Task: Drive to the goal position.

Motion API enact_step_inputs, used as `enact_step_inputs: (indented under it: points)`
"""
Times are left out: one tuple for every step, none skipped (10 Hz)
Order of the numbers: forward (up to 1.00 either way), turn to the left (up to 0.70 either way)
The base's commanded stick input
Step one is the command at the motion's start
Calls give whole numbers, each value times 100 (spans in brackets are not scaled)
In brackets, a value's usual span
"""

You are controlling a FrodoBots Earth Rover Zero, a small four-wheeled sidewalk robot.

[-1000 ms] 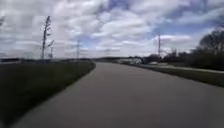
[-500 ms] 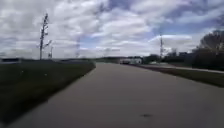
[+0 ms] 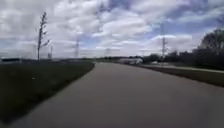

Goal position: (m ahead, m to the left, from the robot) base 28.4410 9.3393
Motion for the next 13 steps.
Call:
enact_step_inputs:
  points:
    - [98, 0]
    - [98, 0]
    - [98, 0]
    - [98, 0]
    - [97, 0]
    - [98, 0]
    - [98, 0]
    - [98, 0]
    - [98, 0]
    - [97, 0]
    - [97, 0]
    - [98, 0]
    - [98, 0]
